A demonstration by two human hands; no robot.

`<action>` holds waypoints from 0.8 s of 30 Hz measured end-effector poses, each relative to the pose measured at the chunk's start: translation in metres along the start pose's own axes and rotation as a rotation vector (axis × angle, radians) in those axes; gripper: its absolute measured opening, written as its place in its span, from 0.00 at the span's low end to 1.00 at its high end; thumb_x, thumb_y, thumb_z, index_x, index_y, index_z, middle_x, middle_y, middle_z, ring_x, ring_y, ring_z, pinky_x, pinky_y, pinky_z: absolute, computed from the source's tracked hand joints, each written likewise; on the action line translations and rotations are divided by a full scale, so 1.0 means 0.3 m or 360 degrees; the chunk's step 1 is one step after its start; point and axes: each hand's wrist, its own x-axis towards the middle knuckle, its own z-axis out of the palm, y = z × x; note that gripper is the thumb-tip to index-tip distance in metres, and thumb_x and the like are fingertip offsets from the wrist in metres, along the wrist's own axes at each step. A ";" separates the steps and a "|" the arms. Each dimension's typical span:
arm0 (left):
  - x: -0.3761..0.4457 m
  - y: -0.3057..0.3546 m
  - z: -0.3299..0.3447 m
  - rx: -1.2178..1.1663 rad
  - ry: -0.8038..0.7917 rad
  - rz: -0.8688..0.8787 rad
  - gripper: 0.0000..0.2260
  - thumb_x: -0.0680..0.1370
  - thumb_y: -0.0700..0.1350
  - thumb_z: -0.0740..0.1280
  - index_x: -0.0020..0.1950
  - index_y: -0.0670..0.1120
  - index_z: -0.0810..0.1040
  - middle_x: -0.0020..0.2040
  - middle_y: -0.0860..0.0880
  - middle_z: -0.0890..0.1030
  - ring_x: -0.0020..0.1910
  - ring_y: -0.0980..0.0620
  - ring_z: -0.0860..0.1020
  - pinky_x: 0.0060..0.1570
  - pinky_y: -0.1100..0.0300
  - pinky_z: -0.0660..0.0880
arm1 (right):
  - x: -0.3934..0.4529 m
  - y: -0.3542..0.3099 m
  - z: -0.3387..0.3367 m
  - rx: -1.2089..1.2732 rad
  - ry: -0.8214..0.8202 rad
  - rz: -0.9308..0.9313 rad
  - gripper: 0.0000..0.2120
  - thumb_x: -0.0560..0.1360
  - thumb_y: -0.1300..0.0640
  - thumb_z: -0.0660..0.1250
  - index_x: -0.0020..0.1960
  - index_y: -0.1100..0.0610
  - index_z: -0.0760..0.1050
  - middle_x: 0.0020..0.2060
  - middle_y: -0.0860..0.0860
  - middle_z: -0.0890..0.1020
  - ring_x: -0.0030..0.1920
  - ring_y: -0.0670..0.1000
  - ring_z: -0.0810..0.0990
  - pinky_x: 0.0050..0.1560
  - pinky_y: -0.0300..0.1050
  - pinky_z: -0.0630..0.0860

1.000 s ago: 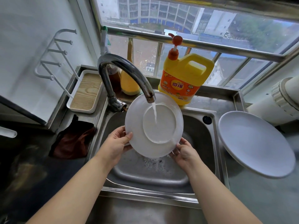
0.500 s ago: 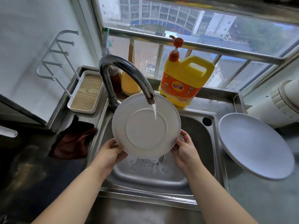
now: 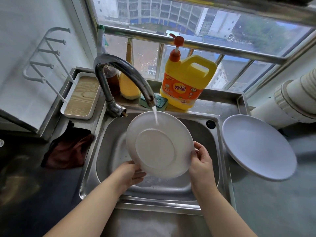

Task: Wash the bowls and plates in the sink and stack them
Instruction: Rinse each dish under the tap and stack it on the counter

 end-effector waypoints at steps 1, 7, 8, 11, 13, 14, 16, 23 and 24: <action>0.000 -0.005 0.008 0.0011 -0.0020 -0.0025 0.06 0.82 0.37 0.59 0.58 0.40 0.71 0.48 0.41 0.80 0.46 0.44 0.79 0.49 0.51 0.75 | -0.006 0.002 -0.004 -0.0026 0.0008 -0.0028 0.09 0.81 0.61 0.58 0.52 0.50 0.75 0.45 0.50 0.81 0.42 0.44 0.77 0.41 0.36 0.75; 0.005 -0.019 0.027 0.0043 -0.0052 -0.0065 0.08 0.81 0.37 0.59 0.60 0.41 0.71 0.48 0.41 0.81 0.48 0.44 0.79 0.50 0.52 0.76 | -0.020 0.007 -0.017 -0.0074 0.0057 -0.0062 0.10 0.81 0.61 0.59 0.50 0.49 0.76 0.43 0.48 0.81 0.41 0.43 0.77 0.41 0.37 0.74; 0.004 -0.016 0.024 0.0047 -0.0044 -0.0051 0.09 0.81 0.37 0.59 0.60 0.40 0.72 0.49 0.41 0.81 0.48 0.43 0.79 0.52 0.51 0.75 | -0.014 0.010 -0.020 -0.0064 0.0076 -0.0042 0.10 0.81 0.61 0.59 0.50 0.49 0.76 0.43 0.48 0.81 0.41 0.44 0.77 0.42 0.38 0.74; -0.002 0.003 0.006 0.0069 -0.0001 0.0010 0.10 0.81 0.37 0.60 0.62 0.40 0.72 0.54 0.39 0.80 0.52 0.42 0.79 0.52 0.51 0.74 | 0.007 0.013 -0.022 0.0039 0.0103 0.0056 0.09 0.81 0.60 0.59 0.51 0.49 0.75 0.43 0.48 0.80 0.42 0.45 0.77 0.45 0.40 0.75; -0.009 0.023 -0.009 0.0042 0.0063 0.0061 0.10 0.81 0.37 0.60 0.62 0.39 0.72 0.55 0.37 0.79 0.51 0.42 0.78 0.48 0.53 0.75 | 0.019 0.009 -0.012 0.0169 0.0090 0.0129 0.08 0.81 0.61 0.59 0.56 0.54 0.74 0.43 0.49 0.79 0.42 0.45 0.76 0.45 0.39 0.74; -0.015 0.034 -0.017 0.0024 0.0094 0.0091 0.10 0.81 0.37 0.59 0.61 0.39 0.72 0.55 0.37 0.79 0.49 0.43 0.78 0.46 0.54 0.75 | 0.028 0.009 -0.004 0.0239 0.0081 0.0170 0.08 0.81 0.62 0.59 0.58 0.56 0.73 0.44 0.50 0.79 0.42 0.45 0.76 0.45 0.39 0.74; -0.026 0.050 -0.040 0.0003 0.0152 0.0155 0.09 0.81 0.37 0.60 0.60 0.39 0.72 0.52 0.38 0.80 0.46 0.44 0.78 0.44 0.56 0.75 | 0.048 0.013 0.019 0.0338 0.0056 0.0265 0.09 0.80 0.64 0.59 0.59 0.58 0.71 0.45 0.51 0.78 0.43 0.47 0.76 0.46 0.41 0.74; -0.069 0.053 -0.154 -0.0014 0.0361 0.0339 0.14 0.79 0.39 0.64 0.65 0.42 0.71 0.53 0.41 0.81 0.50 0.46 0.80 0.41 0.58 0.74 | 0.111 0.034 0.143 0.0511 -0.0045 0.0512 0.10 0.81 0.67 0.55 0.57 0.59 0.73 0.46 0.54 0.79 0.45 0.52 0.76 0.52 0.51 0.75; -0.072 0.051 -0.168 -0.0024 0.0401 0.0361 0.14 0.79 0.38 0.64 0.65 0.42 0.71 0.53 0.41 0.81 0.50 0.46 0.80 0.42 0.58 0.74 | 0.115 0.038 0.159 0.0514 -0.0072 0.0528 0.11 0.80 0.67 0.55 0.57 0.60 0.73 0.46 0.54 0.79 0.45 0.52 0.77 0.52 0.51 0.75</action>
